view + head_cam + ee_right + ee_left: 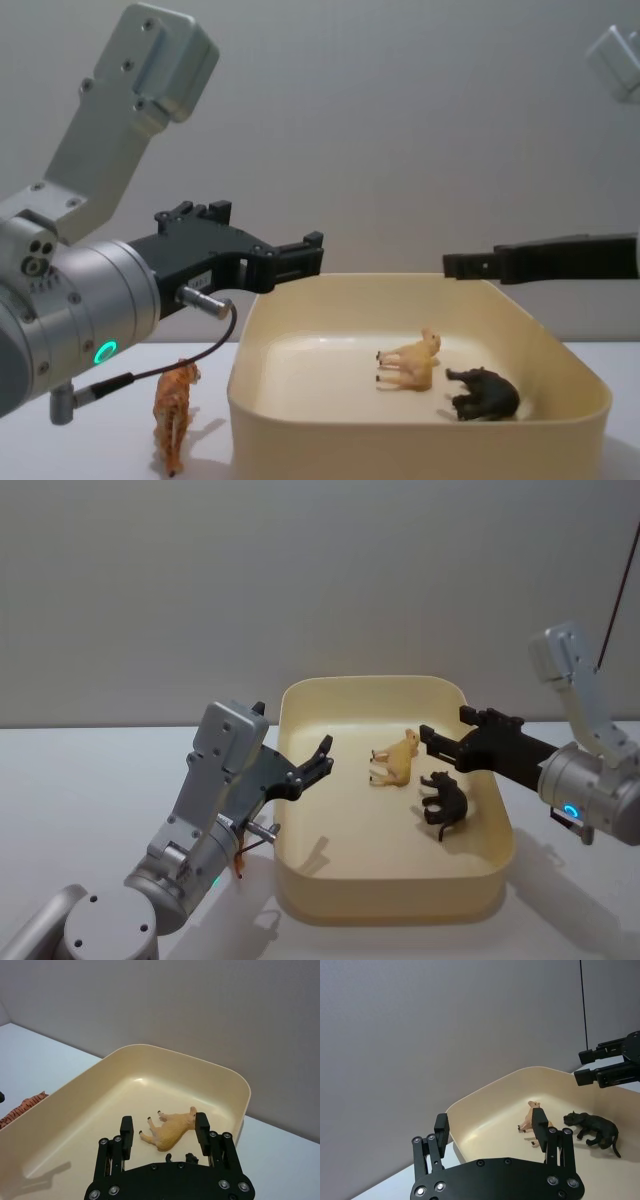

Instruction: Pick up the toy alternately with two hands and place it into the central storage box.

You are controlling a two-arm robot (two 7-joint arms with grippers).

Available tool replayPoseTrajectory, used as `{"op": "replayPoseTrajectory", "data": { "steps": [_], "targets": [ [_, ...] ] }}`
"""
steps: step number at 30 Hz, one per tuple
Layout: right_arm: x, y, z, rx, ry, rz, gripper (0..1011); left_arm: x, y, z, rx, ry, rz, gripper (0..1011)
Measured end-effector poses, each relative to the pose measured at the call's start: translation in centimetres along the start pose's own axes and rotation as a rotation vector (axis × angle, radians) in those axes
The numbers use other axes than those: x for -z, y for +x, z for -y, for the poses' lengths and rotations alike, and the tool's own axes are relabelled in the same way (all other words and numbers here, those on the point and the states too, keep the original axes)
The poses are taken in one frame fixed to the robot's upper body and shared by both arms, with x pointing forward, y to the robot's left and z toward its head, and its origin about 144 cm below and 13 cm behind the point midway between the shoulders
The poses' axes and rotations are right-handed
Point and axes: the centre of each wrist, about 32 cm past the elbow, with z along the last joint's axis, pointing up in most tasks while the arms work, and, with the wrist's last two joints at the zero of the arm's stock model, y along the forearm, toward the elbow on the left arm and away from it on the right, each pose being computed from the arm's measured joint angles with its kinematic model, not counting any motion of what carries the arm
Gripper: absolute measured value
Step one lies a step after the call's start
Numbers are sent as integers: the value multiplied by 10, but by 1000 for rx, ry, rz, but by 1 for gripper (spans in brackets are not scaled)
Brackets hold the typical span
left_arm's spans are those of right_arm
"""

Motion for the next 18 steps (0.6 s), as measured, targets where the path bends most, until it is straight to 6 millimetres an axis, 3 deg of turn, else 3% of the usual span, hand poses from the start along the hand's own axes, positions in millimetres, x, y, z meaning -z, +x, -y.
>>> {"op": "replayPoseTrajectory", "data": {
  "steps": [9, 18],
  "targets": [
    [-2, -1, -6, -23, -21, -1, 956, 0, 1, -3, -4, 5, 1, 1001],
    [-3, -2, -9, -34, -30, -1, 1001, -5, 4, -22, -62, 59, -20, 1002]
  ]
}}
